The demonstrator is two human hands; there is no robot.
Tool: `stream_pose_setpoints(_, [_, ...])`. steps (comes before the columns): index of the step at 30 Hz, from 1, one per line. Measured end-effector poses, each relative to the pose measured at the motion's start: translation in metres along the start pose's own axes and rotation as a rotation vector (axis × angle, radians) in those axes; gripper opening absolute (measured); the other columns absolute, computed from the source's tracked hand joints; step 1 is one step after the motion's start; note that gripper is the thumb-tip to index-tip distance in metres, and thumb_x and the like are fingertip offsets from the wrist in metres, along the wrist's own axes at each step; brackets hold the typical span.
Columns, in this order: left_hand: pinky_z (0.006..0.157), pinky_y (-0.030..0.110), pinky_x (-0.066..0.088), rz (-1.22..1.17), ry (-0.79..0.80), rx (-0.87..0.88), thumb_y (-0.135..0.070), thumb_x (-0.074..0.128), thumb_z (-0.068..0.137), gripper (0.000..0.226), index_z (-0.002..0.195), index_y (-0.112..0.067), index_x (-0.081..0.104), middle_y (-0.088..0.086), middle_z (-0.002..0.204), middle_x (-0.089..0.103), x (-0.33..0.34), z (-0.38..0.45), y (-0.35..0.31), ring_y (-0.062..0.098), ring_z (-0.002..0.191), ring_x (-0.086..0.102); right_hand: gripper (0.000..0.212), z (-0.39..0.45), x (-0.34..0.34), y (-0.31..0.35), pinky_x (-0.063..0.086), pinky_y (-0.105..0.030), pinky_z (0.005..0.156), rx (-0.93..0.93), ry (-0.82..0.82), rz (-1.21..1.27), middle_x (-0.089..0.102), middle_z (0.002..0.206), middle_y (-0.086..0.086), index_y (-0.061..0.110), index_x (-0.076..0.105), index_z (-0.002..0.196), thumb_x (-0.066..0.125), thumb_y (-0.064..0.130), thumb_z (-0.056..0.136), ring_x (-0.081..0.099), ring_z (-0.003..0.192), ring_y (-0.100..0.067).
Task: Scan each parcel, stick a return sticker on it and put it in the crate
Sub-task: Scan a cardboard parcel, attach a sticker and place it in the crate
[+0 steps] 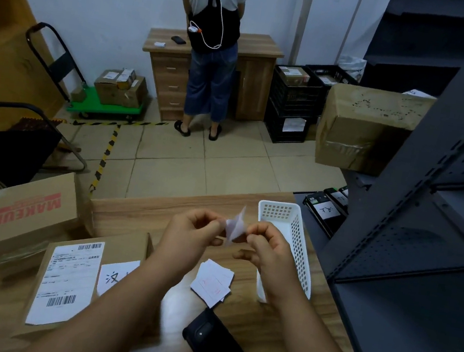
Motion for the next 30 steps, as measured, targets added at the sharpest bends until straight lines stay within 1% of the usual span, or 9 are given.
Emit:
stream_pose_setpoints(3, [0.077,0.03,0.058,0.009,0.076,-0.038,-0.008,0.063,0.091,0.013,0.081,-0.007,0.072,0.006,0.085,0.075,0.02,0.003,0.009,0.017,0.077,0.069,0.033,0.002,-0.006,-0.007,0.059,-0.039,0.08,0.073,0.01,0.02,0.072,0.103,-0.007,0.01,0.064,0.108,0.073,0.03,0.083,0.071,0.091,-0.025])
stream_pose_setpoints(9, [0.074,0.025,0.056,0.057,0.131,-0.125,-0.009,0.06,0.093,0.012,0.086,-0.005,0.069,0.002,0.081,0.073,0.047,0.014,0.025,0.012,0.07,0.067,0.01,0.007,-0.047,-0.019,0.059,-0.038,0.08,0.114,-0.145,-0.135,0.075,0.089,0.0,0.016,0.074,0.095,0.066,0.022,0.092,0.07,0.075,-0.016])
stream_pose_setpoints(13, [0.081,0.035,0.053,0.011,0.003,-0.203,-0.01,0.057,0.094,0.013,0.083,-0.009,0.064,0.006,0.087,0.072,0.049,0.029,0.045,0.017,0.073,0.064,0.012,0.013,-0.079,-0.032,0.056,-0.029,0.065,0.139,-0.262,-0.414,0.07,0.075,0.002,0.02,0.068,0.083,0.061,0.019,0.093,0.064,0.062,-0.009])
stream_pose_setpoints(17, [0.074,0.035,0.052,-0.068,-0.164,-0.235,-0.009,0.05,0.096,0.015,0.082,-0.009,0.056,0.005,0.077,0.064,0.041,0.04,0.056,0.017,0.065,0.059,0.017,0.024,-0.113,-0.058,0.051,-0.029,0.062,0.19,-0.306,-0.823,0.066,0.081,0.002,0.016,0.069,0.087,0.055,0.019,0.095,0.061,0.074,-0.015])
stream_pose_setpoints(19, [0.072,0.035,0.051,-0.033,-0.175,-0.226,-0.009,0.049,0.096,0.014,0.084,-0.009,0.055,0.005,0.074,0.058,0.04,0.044,0.063,0.015,0.06,0.055,0.022,0.029,-0.125,-0.065,0.051,-0.03,0.063,0.175,-0.353,-0.897,0.068,0.088,-0.005,0.007,0.07,0.091,0.053,0.018,0.097,0.059,0.074,-0.017])
stream_pose_setpoints(23, [0.071,0.036,0.052,-0.009,-0.165,-0.211,-0.011,0.051,0.097,0.015,0.082,-0.012,0.056,0.002,0.074,0.058,0.041,0.042,0.079,0.012,0.059,0.057,0.027,0.042,-0.133,-0.082,0.049,-0.027,0.075,0.216,-0.351,-0.918,0.068,0.113,-0.01,0.009,0.069,0.117,0.058,0.024,0.097,0.062,0.095,-0.023])
stream_pose_setpoints(26, [0.076,0.042,0.054,0.002,-0.152,-0.202,-0.015,0.053,0.097,0.013,0.085,-0.012,0.058,0.0,0.075,0.061,0.042,0.037,0.088,0.01,0.059,0.062,0.05,0.04,-0.13,-0.095,0.05,-0.03,0.081,0.312,-0.259,-0.879,0.066,0.104,-0.005,0.013,0.057,0.135,0.067,0.034,0.091,0.062,0.098,-0.021])
stream_pose_setpoints(28, [0.083,0.046,0.055,0.023,-0.151,-0.202,-0.017,0.054,0.097,0.012,0.087,-0.013,0.059,-0.002,0.079,0.064,0.04,0.033,0.092,0.008,0.061,0.066,0.047,0.034,-0.127,-0.087,0.047,-0.027,0.073,0.255,-0.293,-0.84,0.063,0.092,0.001,0.015,0.06,0.13,0.067,0.039,0.09,0.06,0.087,-0.014])
stream_pose_setpoints(30, [0.085,0.046,0.055,0.094,-0.16,-0.14,-0.017,0.055,0.097,0.012,0.087,-0.017,0.06,-0.007,0.083,0.066,0.035,0.029,0.089,0.007,0.068,0.069,0.031,0.03,-0.112,-0.077,0.048,-0.023,0.066,0.268,-0.273,-0.605,0.067,0.095,0.0,0.018,0.067,0.107,0.063,0.045,0.091,0.061,0.079,-0.011])
Point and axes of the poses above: each hand's wrist, its own z-axis towards the middle knuckle, its own x-axis out of the palm, y = z × x, the point moved 6 cm from there along z, towards the middle knuckle
